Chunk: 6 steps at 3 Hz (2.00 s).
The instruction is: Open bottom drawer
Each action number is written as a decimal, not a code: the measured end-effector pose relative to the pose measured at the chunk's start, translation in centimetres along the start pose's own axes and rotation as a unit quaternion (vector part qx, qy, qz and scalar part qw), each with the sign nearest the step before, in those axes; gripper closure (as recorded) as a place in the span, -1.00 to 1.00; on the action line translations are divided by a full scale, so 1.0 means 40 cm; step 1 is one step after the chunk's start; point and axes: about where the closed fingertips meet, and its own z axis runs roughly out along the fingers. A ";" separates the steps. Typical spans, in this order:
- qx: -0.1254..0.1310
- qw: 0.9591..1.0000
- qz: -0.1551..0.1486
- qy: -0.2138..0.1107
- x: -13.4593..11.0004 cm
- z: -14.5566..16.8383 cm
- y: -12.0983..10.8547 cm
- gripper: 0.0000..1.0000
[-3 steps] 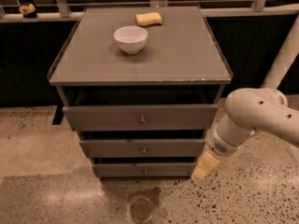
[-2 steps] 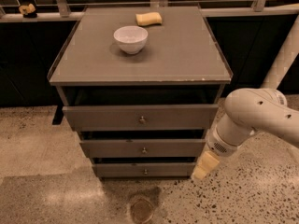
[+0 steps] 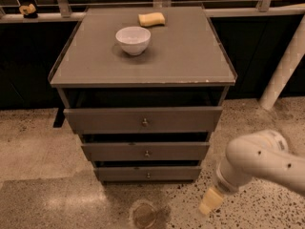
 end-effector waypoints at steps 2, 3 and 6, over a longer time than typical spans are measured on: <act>-0.047 0.998 0.030 0.011 0.335 0.415 0.171 -1.00; -0.053 0.998 0.027 -0.024 0.346 0.558 0.126 -1.00; -0.109 0.992 0.020 -0.053 0.300 0.717 0.106 -1.00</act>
Offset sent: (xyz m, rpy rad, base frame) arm -0.1683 -0.0023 -0.3789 0.3027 0.0709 -0.0483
